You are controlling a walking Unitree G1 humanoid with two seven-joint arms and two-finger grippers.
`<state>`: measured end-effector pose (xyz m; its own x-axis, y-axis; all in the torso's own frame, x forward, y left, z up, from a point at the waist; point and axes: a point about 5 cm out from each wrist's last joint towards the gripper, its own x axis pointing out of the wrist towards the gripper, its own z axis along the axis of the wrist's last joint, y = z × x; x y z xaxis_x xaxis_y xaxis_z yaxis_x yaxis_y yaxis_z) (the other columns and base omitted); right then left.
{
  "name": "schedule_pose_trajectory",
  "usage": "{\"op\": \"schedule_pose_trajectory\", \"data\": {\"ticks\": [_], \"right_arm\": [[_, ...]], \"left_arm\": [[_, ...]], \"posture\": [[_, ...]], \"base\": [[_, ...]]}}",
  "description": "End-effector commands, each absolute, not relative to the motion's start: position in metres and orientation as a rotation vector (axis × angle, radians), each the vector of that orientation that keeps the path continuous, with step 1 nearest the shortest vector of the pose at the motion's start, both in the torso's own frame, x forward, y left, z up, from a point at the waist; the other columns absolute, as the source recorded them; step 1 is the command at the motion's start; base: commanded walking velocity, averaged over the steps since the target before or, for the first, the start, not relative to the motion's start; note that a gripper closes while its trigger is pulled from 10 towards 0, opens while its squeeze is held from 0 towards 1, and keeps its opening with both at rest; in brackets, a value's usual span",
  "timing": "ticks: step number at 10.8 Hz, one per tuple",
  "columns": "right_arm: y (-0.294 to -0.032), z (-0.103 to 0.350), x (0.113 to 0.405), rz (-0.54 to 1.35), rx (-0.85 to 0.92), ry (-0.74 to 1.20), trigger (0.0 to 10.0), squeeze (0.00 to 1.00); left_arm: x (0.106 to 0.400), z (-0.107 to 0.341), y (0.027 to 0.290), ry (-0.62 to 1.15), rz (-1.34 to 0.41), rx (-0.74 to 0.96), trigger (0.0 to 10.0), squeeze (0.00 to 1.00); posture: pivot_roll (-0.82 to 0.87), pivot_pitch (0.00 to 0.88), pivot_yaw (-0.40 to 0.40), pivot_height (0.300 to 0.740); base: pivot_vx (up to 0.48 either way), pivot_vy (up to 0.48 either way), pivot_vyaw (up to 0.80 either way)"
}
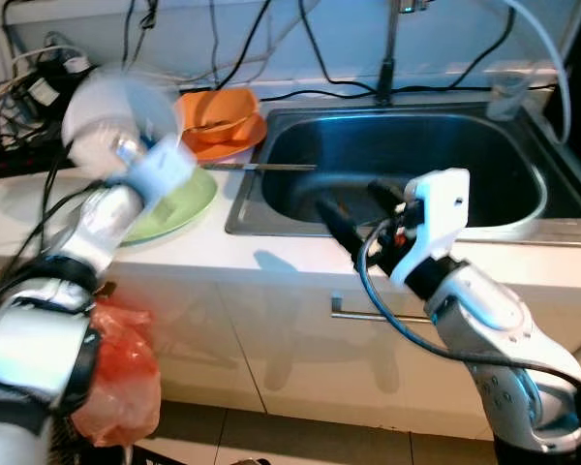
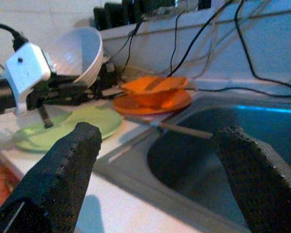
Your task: Kitchen organization
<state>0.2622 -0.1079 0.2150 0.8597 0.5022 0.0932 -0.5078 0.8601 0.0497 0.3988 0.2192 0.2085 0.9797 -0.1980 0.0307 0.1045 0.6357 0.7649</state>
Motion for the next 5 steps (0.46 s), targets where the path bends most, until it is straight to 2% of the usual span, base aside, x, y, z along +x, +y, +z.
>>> {"op": "schedule_pose_trajectory", "data": {"ticks": [1,2,5], "right_arm": [[-0.112,0.218,0.268,0.481,0.068,-0.1,10.0,0.0],[-0.119,0.219,0.275,0.423,0.043,-0.112,10.0,0.0],[-0.128,0.221,0.283,0.385,0.0,-0.124,10.0,0.0]], "left_arm": [[0.403,0.237,0.211,-0.256,-0.121,0.8,0.0,0.0],[0.403,0.246,0.193,-0.369,-0.119,0.701,0.0,0.0],[0.398,0.243,0.154,-0.469,-0.134,0.436,0.0,0.0]], "posture": [[-0.14,0.0,0.146,0.74],[-0.14,0.0,0.138,0.74],[-0.14,0.0,0.124,0.74]], "base": [[0.0,0.0,0.0],[0.0,0.0,0.0],[0.0,0.0,0.0]]}}
